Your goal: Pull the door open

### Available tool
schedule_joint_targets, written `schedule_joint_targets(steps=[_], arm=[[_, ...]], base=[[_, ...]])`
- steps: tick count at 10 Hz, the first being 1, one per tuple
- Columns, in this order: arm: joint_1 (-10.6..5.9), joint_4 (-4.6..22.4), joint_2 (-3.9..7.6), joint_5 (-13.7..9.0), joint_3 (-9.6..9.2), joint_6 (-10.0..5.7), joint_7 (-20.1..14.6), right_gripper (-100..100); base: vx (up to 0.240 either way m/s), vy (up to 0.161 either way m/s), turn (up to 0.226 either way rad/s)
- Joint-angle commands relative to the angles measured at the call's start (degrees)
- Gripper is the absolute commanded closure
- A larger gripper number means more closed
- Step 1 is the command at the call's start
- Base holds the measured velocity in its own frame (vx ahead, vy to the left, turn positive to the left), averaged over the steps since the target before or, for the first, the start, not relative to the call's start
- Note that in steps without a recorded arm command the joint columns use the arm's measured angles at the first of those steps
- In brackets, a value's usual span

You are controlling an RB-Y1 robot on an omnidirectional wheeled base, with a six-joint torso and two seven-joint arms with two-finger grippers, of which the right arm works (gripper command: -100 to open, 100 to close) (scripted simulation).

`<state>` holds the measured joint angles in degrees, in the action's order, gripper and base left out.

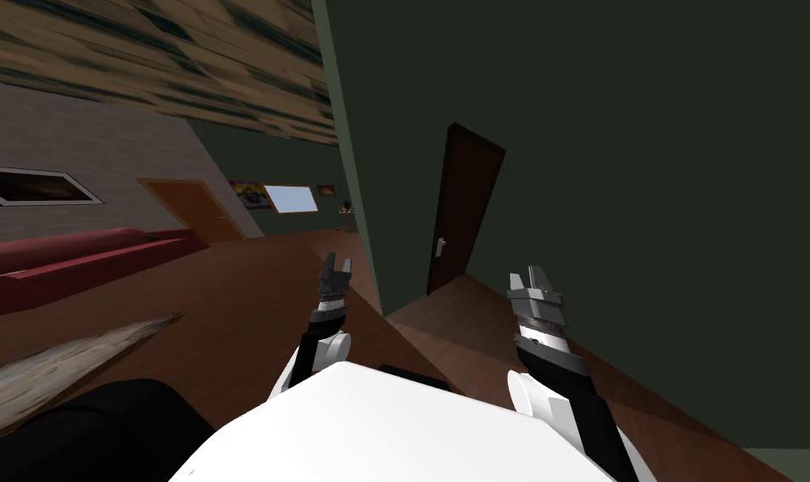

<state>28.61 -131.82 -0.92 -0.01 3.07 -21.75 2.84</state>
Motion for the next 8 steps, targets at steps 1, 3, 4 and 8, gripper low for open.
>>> schedule_joint_targets(steps=[1,3,4,8], arm=[[-0.52,1.2,0.69,-0.9,-0.30,0.06,-1.8,-100],[-1.07,2.6,1.36,-1.8,-0.61,0.12,-3.8,-100],[-1.57,3.8,1.92,-2.6,-0.90,0.17,-5.6,-100],[-2.73,6.6,3.16,-4.5,-1.57,0.30,-9.7,-100]], base=[[0.083,-0.048,0.104],[0.101,-0.086,0.132],[0.101,-0.085,0.126],[0.095,-0.088,0.100]])
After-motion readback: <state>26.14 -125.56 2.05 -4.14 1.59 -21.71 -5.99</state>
